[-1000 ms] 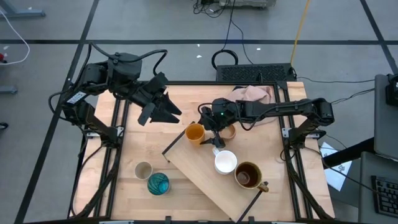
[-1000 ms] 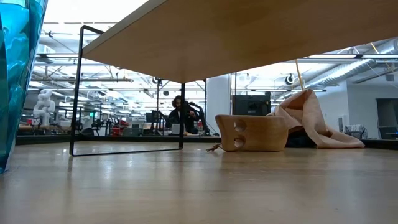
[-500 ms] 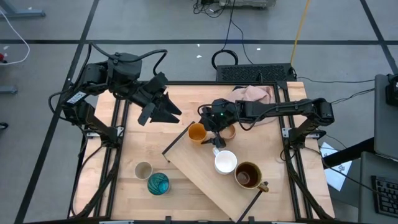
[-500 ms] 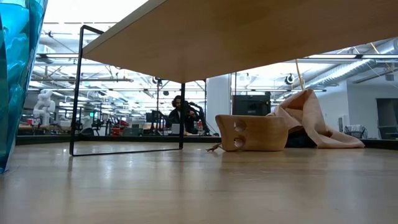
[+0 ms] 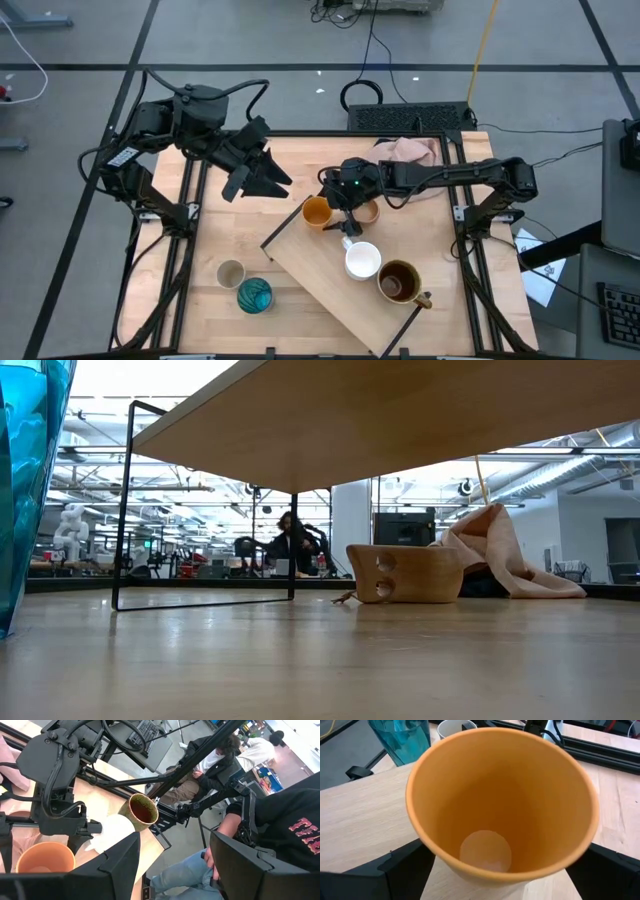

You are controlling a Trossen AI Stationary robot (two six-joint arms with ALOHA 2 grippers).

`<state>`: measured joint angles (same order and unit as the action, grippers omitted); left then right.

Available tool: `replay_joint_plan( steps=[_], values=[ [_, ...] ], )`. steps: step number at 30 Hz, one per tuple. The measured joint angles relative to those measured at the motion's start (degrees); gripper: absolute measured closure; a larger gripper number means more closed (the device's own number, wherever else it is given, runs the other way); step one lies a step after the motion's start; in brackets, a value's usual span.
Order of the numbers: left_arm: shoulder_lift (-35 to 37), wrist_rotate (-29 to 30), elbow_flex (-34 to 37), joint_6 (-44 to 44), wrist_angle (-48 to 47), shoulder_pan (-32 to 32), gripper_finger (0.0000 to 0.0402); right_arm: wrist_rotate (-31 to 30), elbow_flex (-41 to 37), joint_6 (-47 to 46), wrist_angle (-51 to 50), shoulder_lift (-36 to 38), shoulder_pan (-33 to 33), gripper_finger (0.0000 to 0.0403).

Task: Stack small to large cups/mugs on shelf
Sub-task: Put the yellow cup on the shelf, then put the blue cup on the shelf

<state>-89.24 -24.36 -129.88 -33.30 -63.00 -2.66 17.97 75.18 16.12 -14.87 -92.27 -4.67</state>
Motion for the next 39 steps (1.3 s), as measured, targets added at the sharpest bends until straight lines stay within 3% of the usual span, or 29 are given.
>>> replay_joint_plan(
  steps=[30, 39],
  values=[
    [0.01, 0.04, 0.0, 0.01, -0.28, 0.0, 0.0163, 0.07, 0.01, -0.19, -1.59, 4.91, -0.22, 0.0003],
    [-0.01, 0.02, 0.0, 0.03, -0.31, 0.0, 0.0163, 0.04, 0.0, -3.04, -4.3, 11.01, -0.56, 0.0003]
  ],
)
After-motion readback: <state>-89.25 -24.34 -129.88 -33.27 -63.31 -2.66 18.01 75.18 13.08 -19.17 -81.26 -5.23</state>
